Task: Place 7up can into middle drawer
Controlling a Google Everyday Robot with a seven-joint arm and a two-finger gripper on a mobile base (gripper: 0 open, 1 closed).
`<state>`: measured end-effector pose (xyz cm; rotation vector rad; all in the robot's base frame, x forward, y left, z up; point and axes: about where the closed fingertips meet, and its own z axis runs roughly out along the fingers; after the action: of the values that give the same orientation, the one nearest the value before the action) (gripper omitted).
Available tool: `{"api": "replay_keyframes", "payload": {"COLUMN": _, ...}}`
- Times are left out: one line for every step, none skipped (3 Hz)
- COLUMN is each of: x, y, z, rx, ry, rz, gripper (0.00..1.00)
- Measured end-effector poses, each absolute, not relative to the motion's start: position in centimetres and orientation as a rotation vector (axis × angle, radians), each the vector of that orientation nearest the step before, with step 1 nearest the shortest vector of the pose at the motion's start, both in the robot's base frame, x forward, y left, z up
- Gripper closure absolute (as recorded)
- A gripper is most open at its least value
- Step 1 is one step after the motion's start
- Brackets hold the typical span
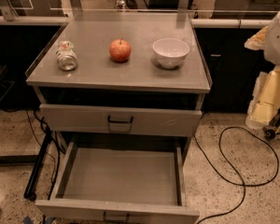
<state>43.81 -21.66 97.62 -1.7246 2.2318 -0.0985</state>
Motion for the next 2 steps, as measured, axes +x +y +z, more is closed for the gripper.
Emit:
{"api": "replay_keyframes", "payload": {"x": 43.81, "y": -21.66, "z": 97.62, "rx": -1.725, "ry": 2.232, "rz": -0.099, "gripper": 0.00}}
{"api": "replay_keyframes", "payload": {"x": 43.48, "y": -20.75, "z": 97.74, "rx": -1.723, "ry": 2.204, "rz": -0.081, "gripper": 0.00}}
